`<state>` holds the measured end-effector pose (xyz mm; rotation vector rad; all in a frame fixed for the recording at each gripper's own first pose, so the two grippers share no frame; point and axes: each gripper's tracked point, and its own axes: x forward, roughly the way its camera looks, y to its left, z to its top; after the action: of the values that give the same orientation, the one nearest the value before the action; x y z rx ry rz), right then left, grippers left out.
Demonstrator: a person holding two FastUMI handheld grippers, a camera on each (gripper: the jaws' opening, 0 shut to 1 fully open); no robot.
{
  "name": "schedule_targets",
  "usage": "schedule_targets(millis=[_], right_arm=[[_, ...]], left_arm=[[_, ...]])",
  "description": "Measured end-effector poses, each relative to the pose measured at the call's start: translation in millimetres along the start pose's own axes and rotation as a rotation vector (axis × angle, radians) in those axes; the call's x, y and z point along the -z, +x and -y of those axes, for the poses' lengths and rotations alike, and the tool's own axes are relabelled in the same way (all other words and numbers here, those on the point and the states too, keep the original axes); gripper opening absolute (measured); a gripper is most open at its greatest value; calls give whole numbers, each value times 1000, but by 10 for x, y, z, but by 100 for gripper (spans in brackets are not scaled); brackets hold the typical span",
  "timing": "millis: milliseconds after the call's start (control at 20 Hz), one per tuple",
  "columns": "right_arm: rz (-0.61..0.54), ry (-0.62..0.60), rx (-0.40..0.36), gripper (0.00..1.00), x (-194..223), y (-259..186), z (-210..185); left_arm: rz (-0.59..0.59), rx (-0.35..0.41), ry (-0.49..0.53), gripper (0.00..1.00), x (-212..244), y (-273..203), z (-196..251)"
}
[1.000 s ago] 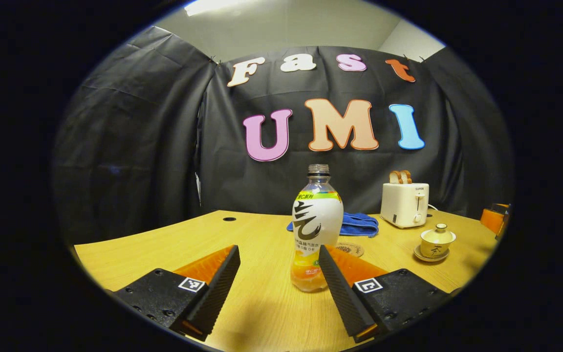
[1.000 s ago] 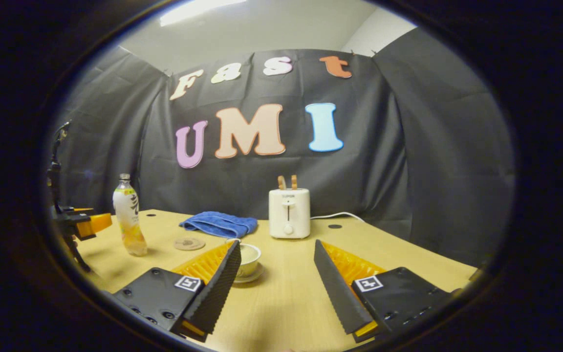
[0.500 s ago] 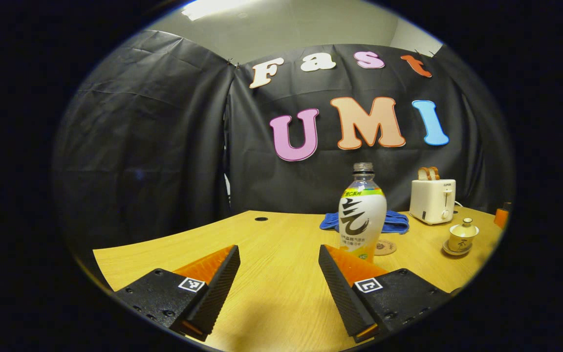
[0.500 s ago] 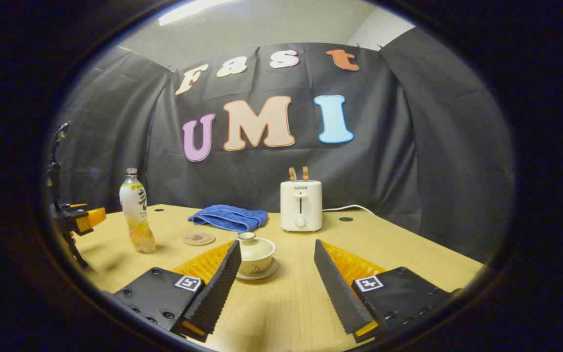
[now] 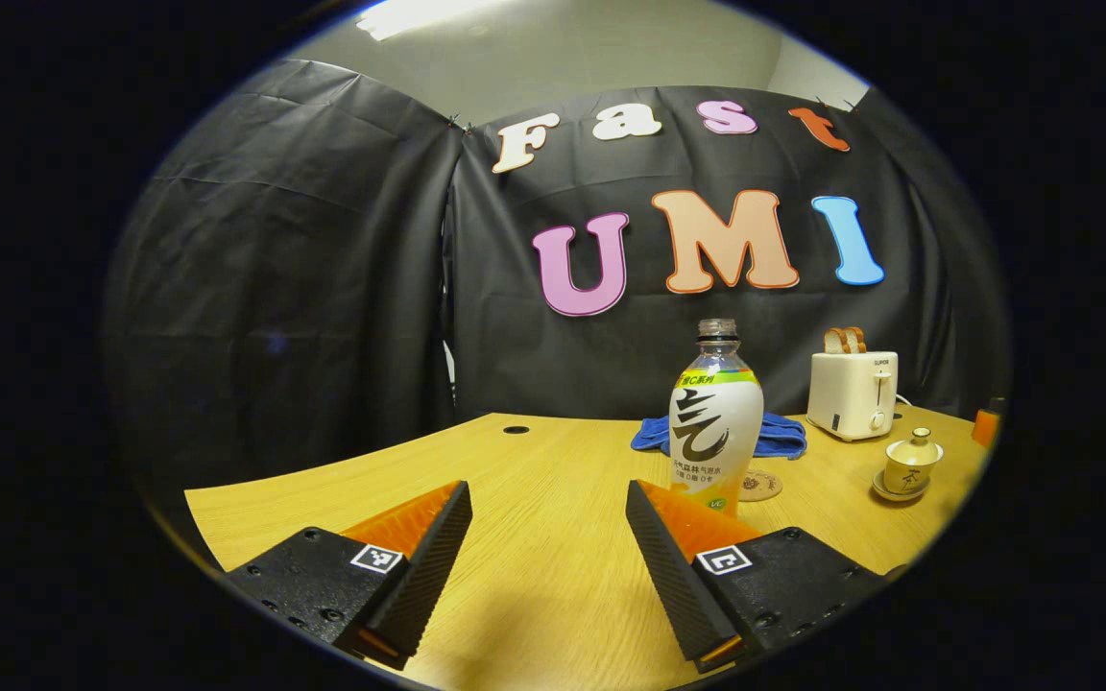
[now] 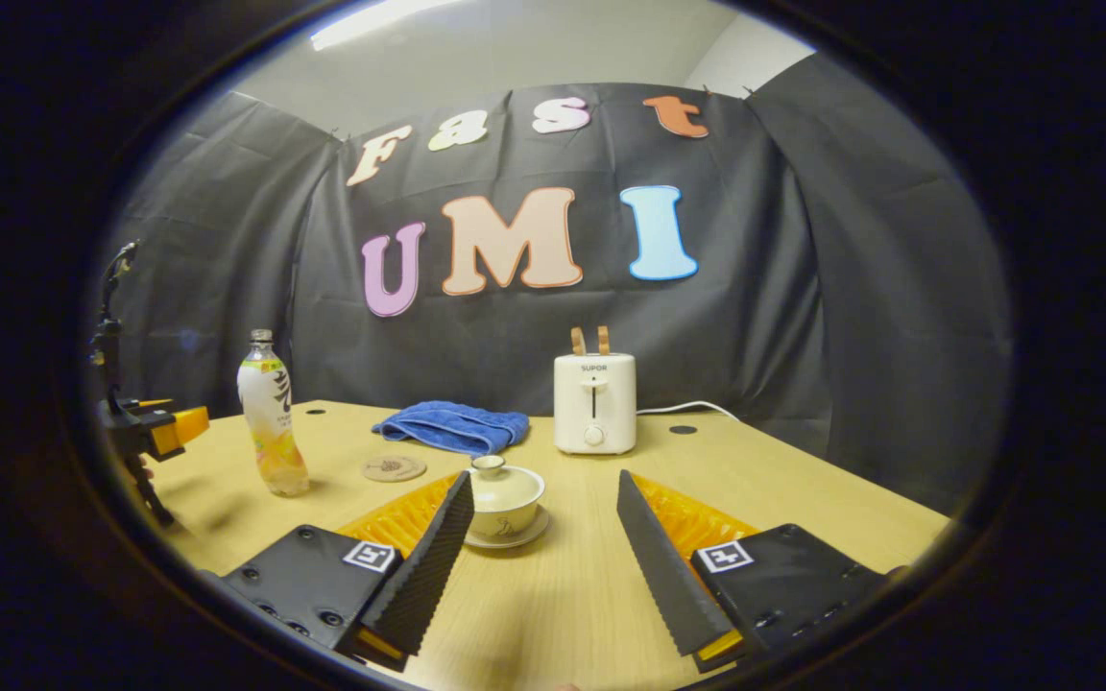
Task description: Open the teacup lid with one hand, grasp the water bottle and pour water into the teacup with the other hand; after pouring, place the water bottle on the coaster and then close the teacup lid.
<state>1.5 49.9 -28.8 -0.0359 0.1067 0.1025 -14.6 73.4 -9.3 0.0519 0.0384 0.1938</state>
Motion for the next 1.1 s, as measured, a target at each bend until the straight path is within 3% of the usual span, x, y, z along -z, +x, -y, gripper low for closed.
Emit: schedule_targets(millis=[400, 700, 1100], right_arm=[[-8, 1, -84, 99, 13, 136, -200], [-45, -1, -189, 100, 79, 419, -501], [-123, -16, -165, 98, 202, 840, -617]], left_arm=[[3, 15, 0, 94, 9, 26, 37], [3, 8, 0, 94, 7, 22, 11], [4, 7, -1, 94, 12, 18, 11]])
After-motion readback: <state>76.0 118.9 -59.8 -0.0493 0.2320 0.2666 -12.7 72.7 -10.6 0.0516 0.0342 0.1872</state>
